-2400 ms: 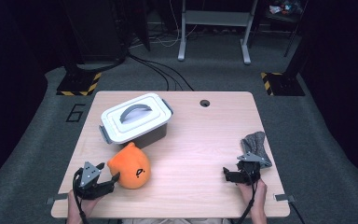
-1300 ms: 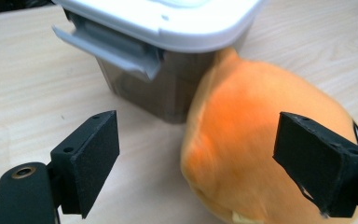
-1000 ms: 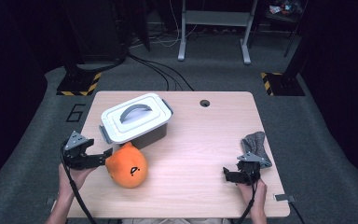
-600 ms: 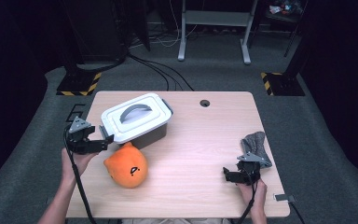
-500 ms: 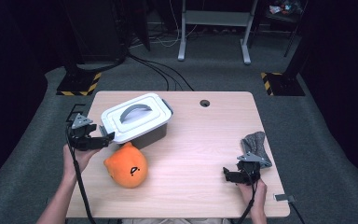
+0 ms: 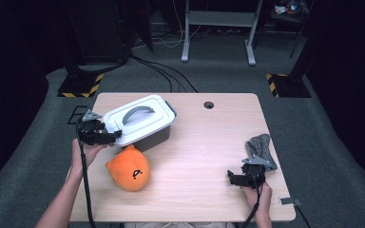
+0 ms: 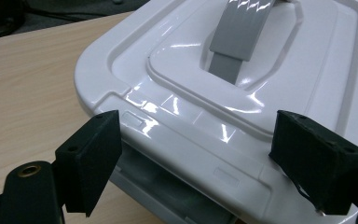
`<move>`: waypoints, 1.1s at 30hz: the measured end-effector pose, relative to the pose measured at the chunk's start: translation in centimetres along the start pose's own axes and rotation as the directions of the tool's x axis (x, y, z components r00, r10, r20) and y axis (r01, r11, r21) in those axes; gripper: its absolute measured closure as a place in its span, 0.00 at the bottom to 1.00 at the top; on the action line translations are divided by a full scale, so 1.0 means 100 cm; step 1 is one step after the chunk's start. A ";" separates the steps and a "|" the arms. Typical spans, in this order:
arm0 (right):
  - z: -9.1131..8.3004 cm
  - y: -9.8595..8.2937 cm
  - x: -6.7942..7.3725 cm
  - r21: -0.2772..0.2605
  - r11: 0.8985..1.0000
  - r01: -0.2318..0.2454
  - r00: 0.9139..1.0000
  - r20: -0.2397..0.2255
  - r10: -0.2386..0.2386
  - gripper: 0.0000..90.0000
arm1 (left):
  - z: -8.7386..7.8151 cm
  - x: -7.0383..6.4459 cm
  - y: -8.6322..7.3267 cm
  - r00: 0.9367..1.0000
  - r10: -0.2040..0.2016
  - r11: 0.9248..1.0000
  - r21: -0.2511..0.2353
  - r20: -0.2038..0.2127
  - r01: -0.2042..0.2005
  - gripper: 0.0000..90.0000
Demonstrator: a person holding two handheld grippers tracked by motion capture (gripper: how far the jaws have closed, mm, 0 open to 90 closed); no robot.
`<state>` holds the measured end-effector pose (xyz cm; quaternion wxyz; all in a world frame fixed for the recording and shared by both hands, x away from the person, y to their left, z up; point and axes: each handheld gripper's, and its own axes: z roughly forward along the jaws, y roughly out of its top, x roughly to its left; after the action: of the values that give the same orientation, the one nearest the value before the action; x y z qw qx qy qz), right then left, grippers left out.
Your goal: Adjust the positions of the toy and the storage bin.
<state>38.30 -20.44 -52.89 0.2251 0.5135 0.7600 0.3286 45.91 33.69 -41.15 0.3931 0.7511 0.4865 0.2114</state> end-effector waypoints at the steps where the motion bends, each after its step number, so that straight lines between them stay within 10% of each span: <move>1: 0.000 0.000 0.000 0.001 1.000 -0.001 1.000 0.000 0.001 0.08 | 0.000 0.000 0.001 1.000 0.004 1.000 0.002 -0.002 -0.004 0.17; 33: 0.000 0.000 0.001 -0.005 1.000 0.003 1.000 0.003 -0.003 0.08 | 0.022 0.008 0.018 0.990 0.104 0.995 -0.004 0.093 -0.104 0.17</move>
<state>38.27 -20.40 -52.90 0.2278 0.5125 0.7596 0.3293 48.82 33.14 -41.13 0.4034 0.7848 0.4277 0.1961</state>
